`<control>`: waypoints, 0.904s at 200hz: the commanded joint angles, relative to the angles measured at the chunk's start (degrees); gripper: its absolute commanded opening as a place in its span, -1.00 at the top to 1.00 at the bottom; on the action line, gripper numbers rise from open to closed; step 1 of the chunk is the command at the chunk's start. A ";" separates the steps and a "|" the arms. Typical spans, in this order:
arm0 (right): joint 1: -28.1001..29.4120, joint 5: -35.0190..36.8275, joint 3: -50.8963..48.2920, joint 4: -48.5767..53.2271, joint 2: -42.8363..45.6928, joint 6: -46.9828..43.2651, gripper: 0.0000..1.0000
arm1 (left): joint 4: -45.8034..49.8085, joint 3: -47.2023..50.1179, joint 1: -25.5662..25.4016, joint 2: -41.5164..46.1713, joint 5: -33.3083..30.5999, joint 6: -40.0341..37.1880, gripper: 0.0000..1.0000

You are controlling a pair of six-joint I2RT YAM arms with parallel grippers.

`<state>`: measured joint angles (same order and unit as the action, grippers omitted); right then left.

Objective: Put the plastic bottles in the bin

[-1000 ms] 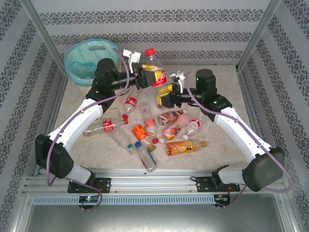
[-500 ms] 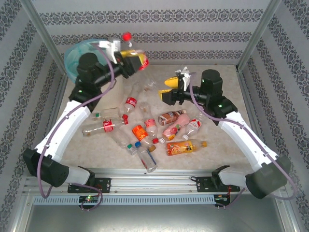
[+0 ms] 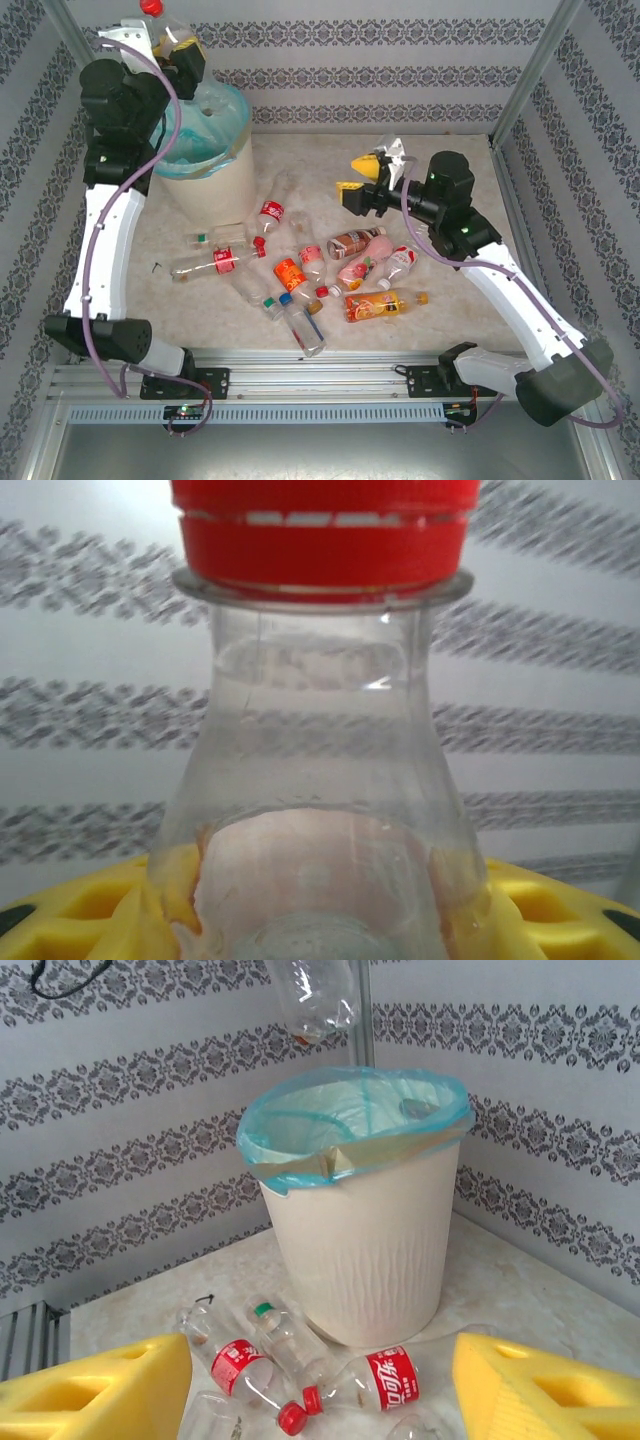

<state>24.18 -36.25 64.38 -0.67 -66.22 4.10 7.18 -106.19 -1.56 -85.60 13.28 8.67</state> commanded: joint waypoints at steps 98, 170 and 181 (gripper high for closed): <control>2.88 2.83 -4.48 -0.04 1.72 -4.97 -0.37 | 2.36 6.51 4.64 -14.59 3.60 -3.83 -0.27; 3.52 3.10 -4.35 -0.11 0.84 -5.97 -0.37 | 3.21 6.48 4.90 -14.24 4.69 -3.89 -0.59; 3.64 3.20 -4.26 -0.04 0.71 -5.94 -0.37 | 3.37 6.35 4.90 -14.32 4.89 -3.83 -0.58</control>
<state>26.92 -33.63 60.42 -0.05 -65.30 -0.45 9.93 -99.22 2.44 -101.10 16.69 5.50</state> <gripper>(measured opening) 0.683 0.794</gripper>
